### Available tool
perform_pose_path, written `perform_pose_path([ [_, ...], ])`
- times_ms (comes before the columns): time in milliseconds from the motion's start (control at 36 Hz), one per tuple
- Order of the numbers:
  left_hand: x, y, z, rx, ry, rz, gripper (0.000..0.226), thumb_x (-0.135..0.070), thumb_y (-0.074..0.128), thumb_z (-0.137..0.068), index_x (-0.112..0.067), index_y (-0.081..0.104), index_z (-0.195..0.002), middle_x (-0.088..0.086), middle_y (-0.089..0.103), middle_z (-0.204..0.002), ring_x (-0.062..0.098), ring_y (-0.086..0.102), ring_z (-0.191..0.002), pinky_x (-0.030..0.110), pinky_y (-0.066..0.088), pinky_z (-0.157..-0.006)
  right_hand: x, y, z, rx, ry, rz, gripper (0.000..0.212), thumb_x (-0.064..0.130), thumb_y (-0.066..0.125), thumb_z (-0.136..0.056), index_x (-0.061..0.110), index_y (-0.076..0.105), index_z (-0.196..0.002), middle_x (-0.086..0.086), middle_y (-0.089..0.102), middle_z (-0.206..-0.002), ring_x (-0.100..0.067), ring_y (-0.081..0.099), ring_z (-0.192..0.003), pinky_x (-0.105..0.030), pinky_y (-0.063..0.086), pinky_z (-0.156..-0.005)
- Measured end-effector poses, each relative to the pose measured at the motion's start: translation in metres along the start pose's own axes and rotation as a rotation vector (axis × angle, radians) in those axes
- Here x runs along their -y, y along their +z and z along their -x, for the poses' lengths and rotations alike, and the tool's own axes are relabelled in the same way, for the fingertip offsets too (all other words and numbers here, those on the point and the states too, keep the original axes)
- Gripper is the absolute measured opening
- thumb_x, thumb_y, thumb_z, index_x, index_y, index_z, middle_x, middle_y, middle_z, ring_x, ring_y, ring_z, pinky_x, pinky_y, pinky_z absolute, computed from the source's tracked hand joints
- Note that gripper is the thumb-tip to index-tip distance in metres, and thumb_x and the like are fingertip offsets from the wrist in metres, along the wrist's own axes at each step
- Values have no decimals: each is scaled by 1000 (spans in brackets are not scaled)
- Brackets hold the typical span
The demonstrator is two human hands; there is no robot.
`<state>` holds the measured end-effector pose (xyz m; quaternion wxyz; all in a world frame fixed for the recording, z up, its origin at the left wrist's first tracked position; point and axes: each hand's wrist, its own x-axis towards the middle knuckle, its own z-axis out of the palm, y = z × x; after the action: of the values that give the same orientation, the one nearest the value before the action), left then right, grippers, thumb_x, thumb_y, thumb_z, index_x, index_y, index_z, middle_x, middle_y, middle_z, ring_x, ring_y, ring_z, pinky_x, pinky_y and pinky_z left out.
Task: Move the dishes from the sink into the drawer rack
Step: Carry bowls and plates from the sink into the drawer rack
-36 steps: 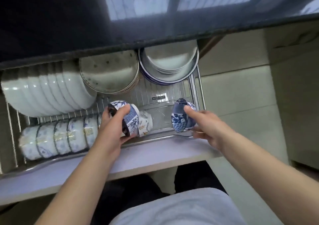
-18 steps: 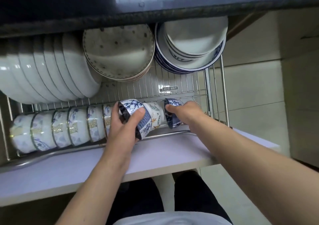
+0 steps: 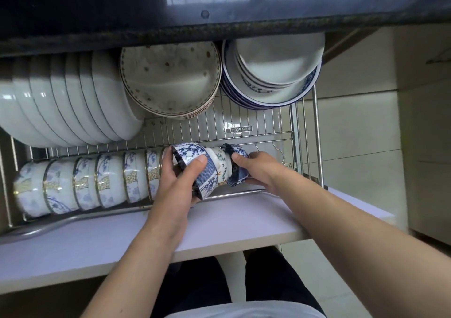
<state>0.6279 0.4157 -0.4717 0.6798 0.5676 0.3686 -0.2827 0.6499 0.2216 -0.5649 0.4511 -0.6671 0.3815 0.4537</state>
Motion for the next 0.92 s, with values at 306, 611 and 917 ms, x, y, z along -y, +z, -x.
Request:
perform_pose_path([
  [306,0,31,8,68,-80,33,69,-30,74,-89,-40,34,-144,-1,72,-127,21,72,-111,49,56,-97,6,-6,115,184,-508,224,84,29,85,-82,52,35,-146,9,49,-134,12,54,-115,-14,49,-98],
  [611,4,45,13,106,-211,-48,71,-69,56,-89,-44,34,-152,-15,62,-131,19,62,-123,58,51,-101,-12,-29,102,-209,-363,177,51,43,87,-67,28,68,-111,0,66,-108,-13,68,-92,-25,54,-85],
  [917,11,36,4,-124,-194,-34,42,-22,57,-102,-33,47,-141,-6,58,-124,18,62,-114,49,55,-100,-8,-55,39,-310,-42,404,54,49,88,-72,12,65,-105,-7,69,-104,-26,67,-88,-32,54,-77],
])
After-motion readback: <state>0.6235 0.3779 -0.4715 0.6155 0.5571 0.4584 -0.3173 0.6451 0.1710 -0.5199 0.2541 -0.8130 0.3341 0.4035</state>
